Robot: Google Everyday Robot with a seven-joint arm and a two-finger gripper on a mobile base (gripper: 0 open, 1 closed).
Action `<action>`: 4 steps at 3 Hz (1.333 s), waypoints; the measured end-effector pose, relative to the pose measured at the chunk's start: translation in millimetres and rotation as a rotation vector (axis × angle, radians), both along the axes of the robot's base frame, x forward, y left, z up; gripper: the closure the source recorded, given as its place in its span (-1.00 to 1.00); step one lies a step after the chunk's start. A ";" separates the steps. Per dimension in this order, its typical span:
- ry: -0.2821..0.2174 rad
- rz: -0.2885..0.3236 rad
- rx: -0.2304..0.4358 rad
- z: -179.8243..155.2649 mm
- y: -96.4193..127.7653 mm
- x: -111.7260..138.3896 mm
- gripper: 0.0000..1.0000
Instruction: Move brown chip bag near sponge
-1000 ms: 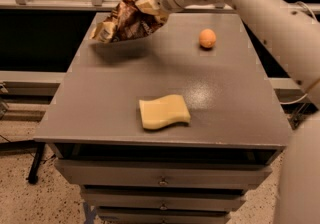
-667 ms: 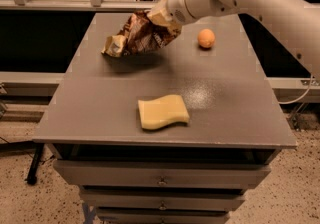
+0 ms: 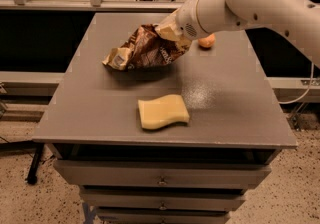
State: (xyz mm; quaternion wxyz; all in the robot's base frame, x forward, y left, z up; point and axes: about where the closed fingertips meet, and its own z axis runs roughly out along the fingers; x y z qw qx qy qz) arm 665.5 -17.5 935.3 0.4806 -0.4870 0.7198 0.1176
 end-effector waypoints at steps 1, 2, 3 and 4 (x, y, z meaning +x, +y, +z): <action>0.018 0.010 0.008 -1.9 7.7 -22.7 1.00; 0.060 0.024 0.017 -6.8 9.7 -57.4 1.00; 0.118 0.021 0.026 -16.1 4.9 -81.6 0.68; 0.171 0.013 0.037 -28.3 -2.6 -95.1 0.21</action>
Offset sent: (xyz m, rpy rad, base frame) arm -0.0983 0.0073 -0.0143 0.0312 0.1155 0.0342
